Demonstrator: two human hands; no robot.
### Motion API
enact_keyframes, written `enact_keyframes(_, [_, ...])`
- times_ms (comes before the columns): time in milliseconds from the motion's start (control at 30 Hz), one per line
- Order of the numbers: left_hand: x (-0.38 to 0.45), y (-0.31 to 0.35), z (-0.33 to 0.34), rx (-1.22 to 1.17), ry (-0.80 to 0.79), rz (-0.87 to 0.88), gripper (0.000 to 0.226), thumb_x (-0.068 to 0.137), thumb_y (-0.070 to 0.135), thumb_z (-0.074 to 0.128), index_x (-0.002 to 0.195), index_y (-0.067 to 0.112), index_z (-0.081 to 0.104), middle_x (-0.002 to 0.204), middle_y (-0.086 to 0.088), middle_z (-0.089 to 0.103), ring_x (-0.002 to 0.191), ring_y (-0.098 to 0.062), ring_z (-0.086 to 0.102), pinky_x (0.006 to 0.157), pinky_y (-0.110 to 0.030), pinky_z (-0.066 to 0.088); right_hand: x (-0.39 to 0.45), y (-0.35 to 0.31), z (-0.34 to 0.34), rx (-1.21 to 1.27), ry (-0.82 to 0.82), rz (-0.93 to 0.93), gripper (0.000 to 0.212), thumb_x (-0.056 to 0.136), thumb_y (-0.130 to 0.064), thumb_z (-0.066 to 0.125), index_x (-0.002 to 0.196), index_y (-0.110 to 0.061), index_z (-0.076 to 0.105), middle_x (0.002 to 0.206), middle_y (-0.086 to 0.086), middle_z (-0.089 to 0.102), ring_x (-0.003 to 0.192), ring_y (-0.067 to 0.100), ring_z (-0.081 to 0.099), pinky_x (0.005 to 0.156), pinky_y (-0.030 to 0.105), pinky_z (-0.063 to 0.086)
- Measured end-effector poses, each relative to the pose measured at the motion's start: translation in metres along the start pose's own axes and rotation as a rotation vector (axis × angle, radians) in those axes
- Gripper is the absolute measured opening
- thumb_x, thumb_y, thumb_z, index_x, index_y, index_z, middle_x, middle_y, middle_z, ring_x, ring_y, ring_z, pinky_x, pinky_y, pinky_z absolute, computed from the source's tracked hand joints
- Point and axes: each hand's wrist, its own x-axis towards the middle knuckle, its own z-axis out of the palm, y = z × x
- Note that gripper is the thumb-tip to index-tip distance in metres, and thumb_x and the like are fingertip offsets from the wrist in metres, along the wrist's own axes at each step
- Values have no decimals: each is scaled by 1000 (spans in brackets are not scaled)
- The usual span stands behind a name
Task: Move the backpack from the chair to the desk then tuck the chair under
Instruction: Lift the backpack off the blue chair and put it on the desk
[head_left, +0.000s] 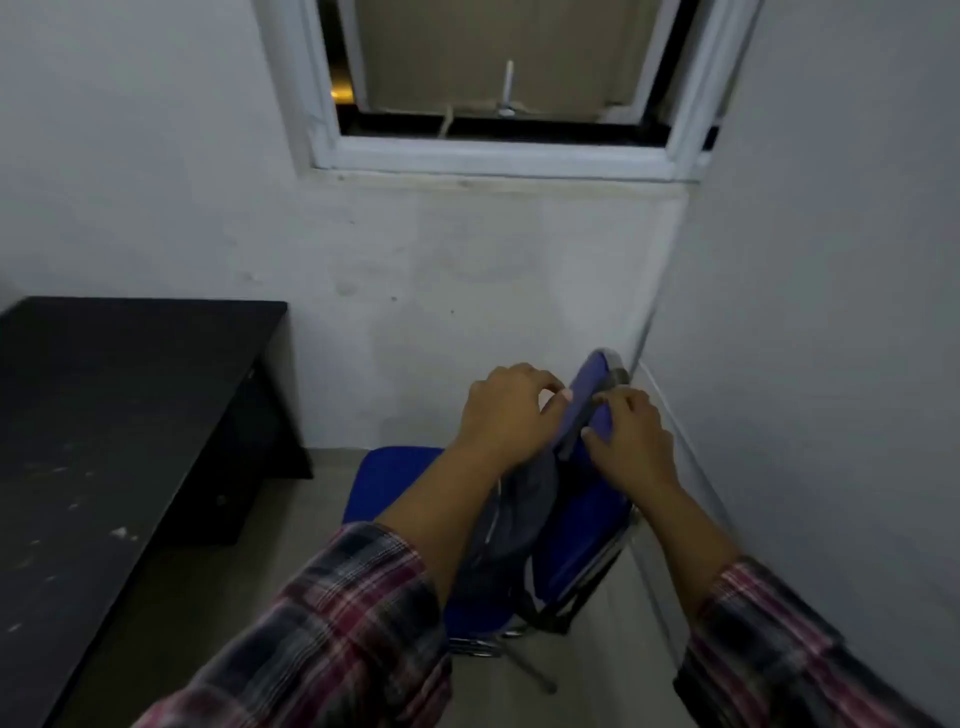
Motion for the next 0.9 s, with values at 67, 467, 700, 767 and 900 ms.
enact_keyframes(67, [-2, 2, 12, 0, -55, 11, 36, 95, 43, 46, 113, 20, 69, 119, -8, 66, 109, -28, 58, 90, -42, 48, -8, 14, 2, -158, -136, 78, 50, 92, -26, 53, 138, -13, 39, 150, 12, 32, 128, 32, 42, 101, 48, 41])
enact_keyframes(467, [-6, -22, 46, -81, -313, -60, 42, 95, 45, 45, 117, 16, 65, 118, -9, 68, 105, -28, 63, 89, -45, 53, -37, 21, 22, -508, -87, -3, 38, 82, -51, 57, 106, -22, 54, 111, 3, 63, 110, 27, 48, 83, 39, 32])
enact_keyframes(700, [18, -46, 54, -94, -326, -131, 47, 94, 45, 46, 130, 16, 53, 125, -10, 65, 111, -29, 61, 93, -44, 52, 8, 26, 21, -492, -44, -7, 55, 86, -45, 56, 132, -17, 46, 137, 8, 44, 122, 29, 42, 93, 42, 36])
enact_keyframes(767, [27, -51, 60, -100, -336, -153, 48, 94, 46, 46, 132, 16, 51, 125, -11, 65, 110, -30, 61, 92, -44, 52, 29, 32, 21, -485, -52, 7, 59, 86, -41, 56, 136, -14, 41, 140, 10, 41, 124, 30, 41, 94, 42, 36])
enact_keyframes(900, [47, -67, 73, -66, -365, -188, 47, 95, 44, 44, 132, 16, 50, 128, -13, 62, 112, -31, 59, 94, -44, 51, 76, 39, 29, -465, -69, -38, 60, 91, -31, 52, 145, -12, 30, 152, 12, 29, 132, 29, 35, 100, 42, 33])
